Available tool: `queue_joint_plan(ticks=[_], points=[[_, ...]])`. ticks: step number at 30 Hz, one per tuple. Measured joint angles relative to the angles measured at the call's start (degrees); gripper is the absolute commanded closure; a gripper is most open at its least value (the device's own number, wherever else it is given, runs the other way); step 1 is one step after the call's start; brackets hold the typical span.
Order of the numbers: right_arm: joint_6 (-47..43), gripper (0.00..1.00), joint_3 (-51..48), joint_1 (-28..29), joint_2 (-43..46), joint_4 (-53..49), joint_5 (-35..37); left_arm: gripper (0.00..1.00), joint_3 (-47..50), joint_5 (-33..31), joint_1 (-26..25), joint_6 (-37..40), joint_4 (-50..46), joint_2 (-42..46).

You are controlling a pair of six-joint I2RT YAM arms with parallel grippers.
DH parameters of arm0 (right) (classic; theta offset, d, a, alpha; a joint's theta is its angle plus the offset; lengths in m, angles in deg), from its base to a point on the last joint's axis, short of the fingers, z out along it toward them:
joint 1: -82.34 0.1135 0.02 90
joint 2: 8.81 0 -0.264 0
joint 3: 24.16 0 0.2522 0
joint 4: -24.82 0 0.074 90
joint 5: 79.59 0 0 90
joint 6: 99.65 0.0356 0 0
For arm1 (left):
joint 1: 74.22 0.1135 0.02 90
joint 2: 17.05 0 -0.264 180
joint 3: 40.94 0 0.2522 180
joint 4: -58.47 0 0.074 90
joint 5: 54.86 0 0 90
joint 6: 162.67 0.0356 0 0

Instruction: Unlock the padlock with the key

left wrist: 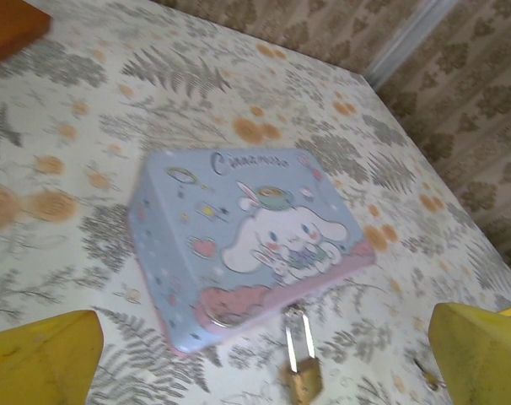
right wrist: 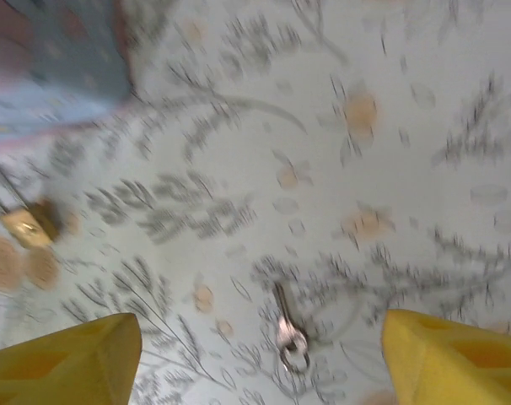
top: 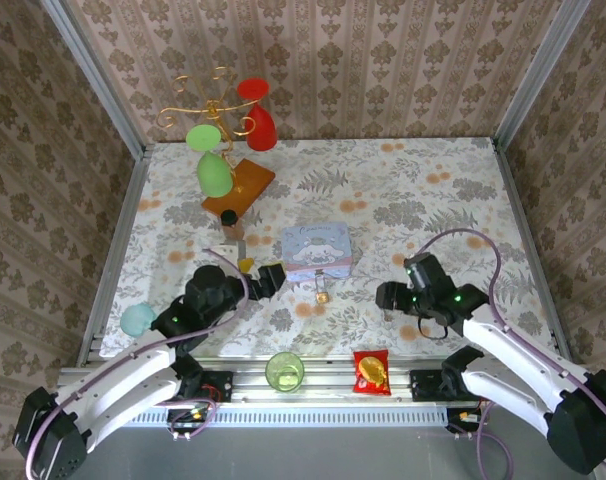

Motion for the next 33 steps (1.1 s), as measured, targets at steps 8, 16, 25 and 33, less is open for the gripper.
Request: queue_joint_plan(ticks=[8, 16, 25, 33], points=[[2.95, 0.59, -0.74, 6.93, -3.76, -3.08, 5.03, 0.00, -2.69, -0.48, -4.57, -1.18, 1.90, -6.75], [2.71, 0.64, -0.72, 11.52, -11.56, -2.58, 7.78, 0.00, -2.80, -0.68, -7.74, -1.95, 5.51, -11.61], [2.03, 0.66, 1.40, 12.92, -16.76, 0.59, 9.25, 0.00, -2.80, -1.18, -8.07, -2.84, 7.89, -12.94], [0.94, 0.67, 1.49, 12.98, -17.29, 0.96, 10.67, 0.00, -2.80, -1.75, -8.07, -3.43, 8.92, -13.07]])
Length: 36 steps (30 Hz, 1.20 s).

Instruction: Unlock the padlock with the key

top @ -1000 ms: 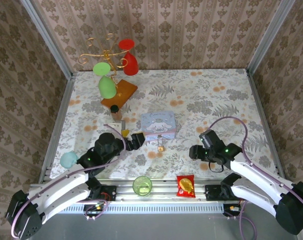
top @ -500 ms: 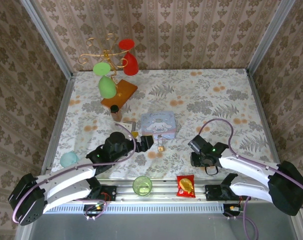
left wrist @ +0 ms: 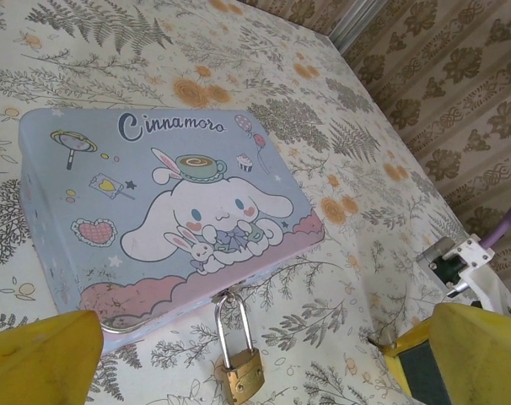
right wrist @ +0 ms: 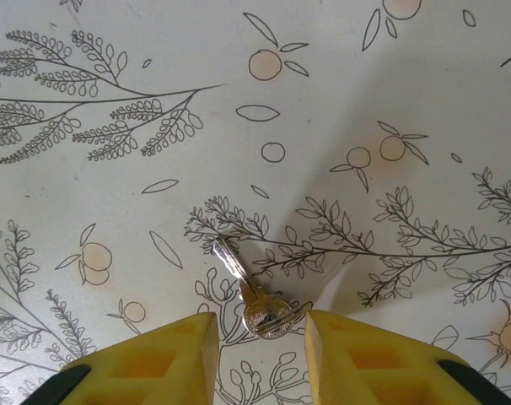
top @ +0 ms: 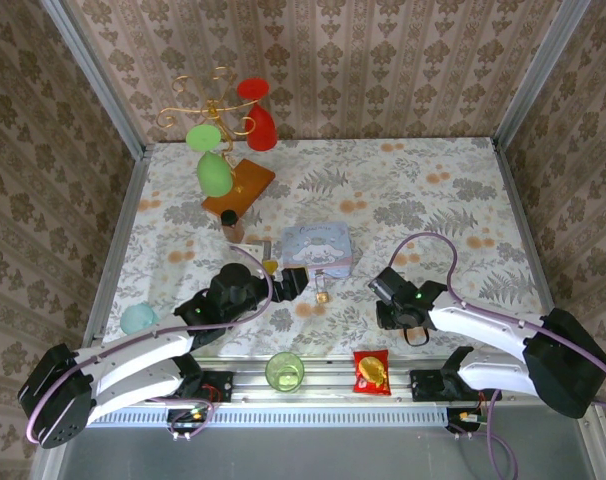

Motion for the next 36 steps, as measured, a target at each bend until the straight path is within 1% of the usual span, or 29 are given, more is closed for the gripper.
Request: queue_joint_plan(ticks=[5, 12, 14, 15, 17, 19, 20, 24, 28, 33, 36], points=[[-0.57, 0.79, 0.00, 0.00, -0.46, 0.11, 0.68, 0.00, 0.00, -0.04, -0.07, -0.02, 0.52, -0.57], [-0.55, 0.80, 0.22, -0.02, -1.55, 0.22, 0.70, 0.00, 0.00, -0.04, -0.15, -0.44, 0.68, -0.72], [-0.63, 0.85, 0.68, -0.02, -2.14, 0.35, 0.72, 0.00, 0.00, -0.07, -0.37, -0.55, 0.68, -0.72], [-0.70, 0.90, 1.01, -0.02, -2.51, 0.42, 0.79, 0.00, 0.00, -0.07, -0.44, -0.63, 0.68, -0.72], [-0.63, 0.92, 1.36, -0.02, -2.93, 0.59, 0.94, 0.00, 0.00, -0.13, -0.48, -0.70, 0.68, -0.72], [-0.74, 0.99, 1.44, -0.02, -2.93, 0.68, 1.11, 0.00, 0.00, -0.28, -0.48, -0.81, 0.68, -0.72], [-0.85, 1.00, 1.44, -0.02, -2.93, 0.74, 1.16, 0.00, 0.00, -0.31, -0.48, -0.81, 0.68, -0.72], [-0.81, 1.00, 1.44, -0.22, -2.40, 1.18, 1.38, 0.00, 0.00, -0.48, -0.48, -0.83, 0.68, -0.72], [-0.81, 1.00, 1.44, -0.24, 0.33, 1.20, 1.51, 0.00, -0.02, -0.20, -0.61, -0.81, 0.98, -1.03], [-0.79, 1.00, 1.64, -0.31, 6.47, 2.80, 1.40, 0.00, -2.86, 1.62, -2.69, -0.35, 2.08, -5.25], [-0.70, 1.00, 1.84, -0.63, 9.75, 4.70, 0.55, 0.03, -3.85, 3.50, -3.34, -0.39, 6.19, -7.91]])
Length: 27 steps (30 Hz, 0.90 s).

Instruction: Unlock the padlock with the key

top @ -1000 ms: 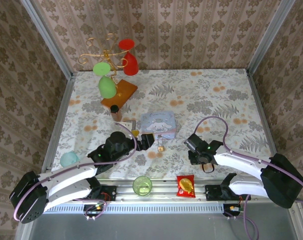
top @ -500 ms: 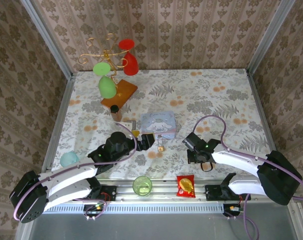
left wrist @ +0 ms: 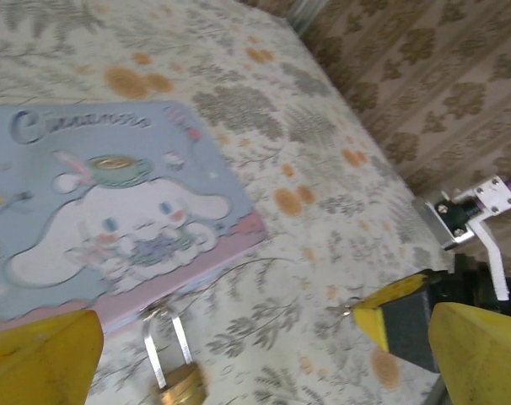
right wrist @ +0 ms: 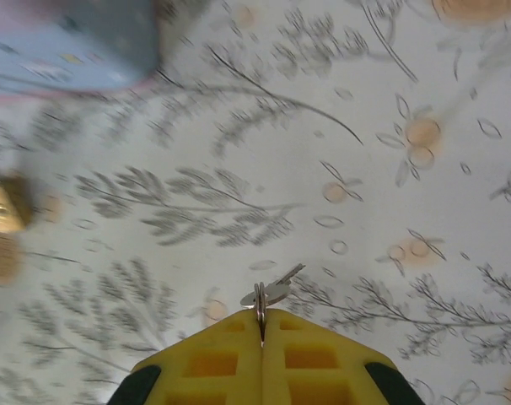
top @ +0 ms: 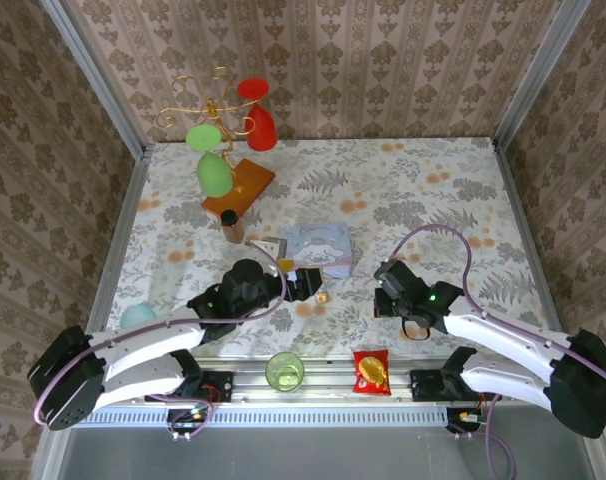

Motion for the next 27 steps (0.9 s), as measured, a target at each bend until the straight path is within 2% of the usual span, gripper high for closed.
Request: queue_joint_plan(ticks=[6, 7, 11, 16, 22, 25, 27], points=[[2.40, 1.00, 0.72, -1.60, 4.92, 3.69, -4.90, 0.07, -1.57, 1.68, -2.64, -0.24, 5.95, -4.70], [3.21, 1.00, 1.05, -1.88, 5.73, 4.22, -6.03, 0.10, -1.57, 1.66, -3.10, -0.74, 7.32, -5.09], [5.77, 1.00, 2.45, -2.32, 8.31, 9.05, -10.45, 0.11, -0.52, -1.79, -4.50, -9.27, 13.31, -5.40], [8.52, 1.00, 2.43, -2.34, 9.62, 20.74, -15.93, 0.06, -0.44, -8.33, -8.92, -20.26, 14.34, -0.35], [10.25, 1.00, 2.45, -2.27, 7.69, 33.83, -20.68, 0.03, -0.11, -13.35, -9.05, -33.51, 20.31, -0.17], [11.58, 1.00, 2.45, -2.25, 5.31, 38.16, -22.58, 0.06, 0.26, -14.40, -9.05, -36.37, 23.06, -2.64], [13.40, 1.00, 2.45, -2.16, 4.04, 40.22, -23.43, 0.09, 0.87, -14.88, -9.09, -35.67, 26.01, -4.35]])
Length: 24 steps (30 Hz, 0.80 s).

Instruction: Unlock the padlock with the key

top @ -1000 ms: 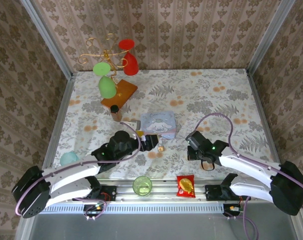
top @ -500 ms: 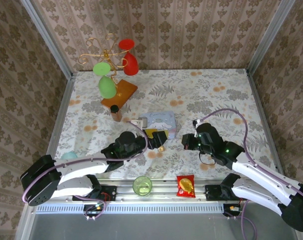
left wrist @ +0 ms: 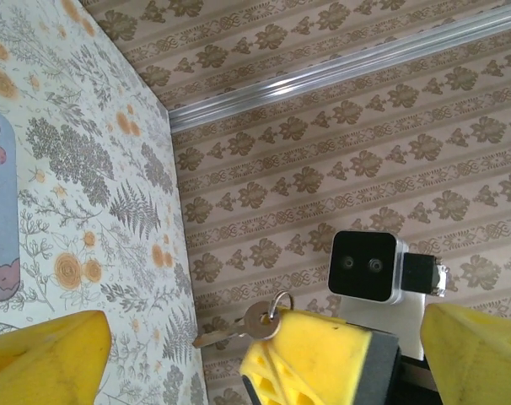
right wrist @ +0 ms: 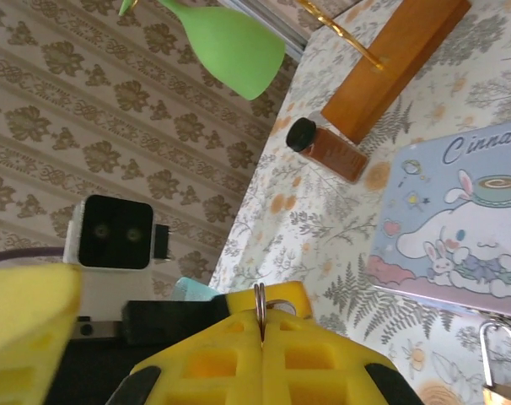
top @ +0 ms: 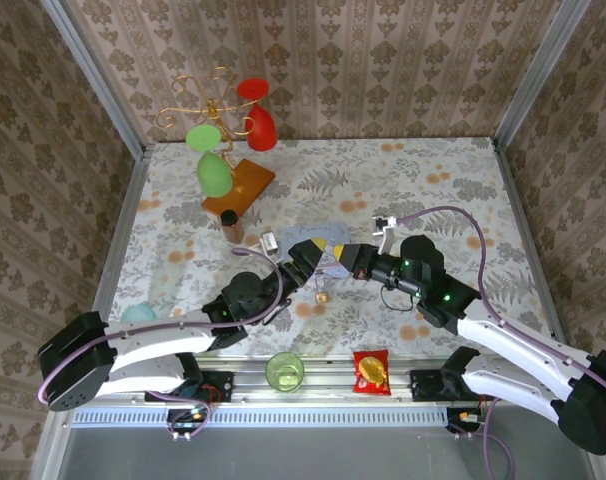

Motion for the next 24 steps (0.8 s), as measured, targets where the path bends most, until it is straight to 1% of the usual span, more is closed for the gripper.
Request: queue_joint_plan(ticks=[3, 5, 7, 10, 12, 13, 17, 19, 24], points=[[3.72, 1.00, 0.00, 0.07, -0.81, 1.25, -0.37, 0.17, 1.55, 0.11, 0.22, 5.11, 5.57, -2.14], [6.05, 1.00, 0.00, 0.17, -0.83, 1.20, -0.37, 0.26, 2.34, 2.38, 1.49, 8.79, 8.70, -3.43], [7.87, 1.00, 0.00, 0.37, -0.68, 0.66, -0.35, 0.30, 2.40, 7.04, 4.48, 13.33, 11.72, -5.09], [9.46, 1.00, 0.00, 0.44, 0.74, -1.97, -0.07, 0.35, 2.25, 14.32, 8.17, 19.85, 12.70, -6.49], [9.92, 1.00, 0.00, 0.44, 2.01, -3.56, 0.13, 0.38, 1.51, 18.53, 8.59, 25.22, 10.40, -6.43], [10.16, 1.00, 0.00, 0.44, 2.62, -4.31, 0.13, 0.37, 0.46, 20.48, 8.26, 28.55, 7.72, -5.99], [11.21, 1.00, 0.00, 0.44, 4.24, -7.10, 0.39, 0.33, -2.29, 23.10, 5.68, 41.03, -2.38, -1.51], [11.37, 1.00, 0.02, 0.44, 4.35, -7.85, 0.63, 0.34, -3.15, 24.59, 4.33, 46.51, -6.36, 1.09], [12.26, 1.00, 0.04, 0.44, 4.28, -8.70, 0.76, 0.47, -3.82, 26.99, 3.58, 57.09, -13.86, 3.78]])
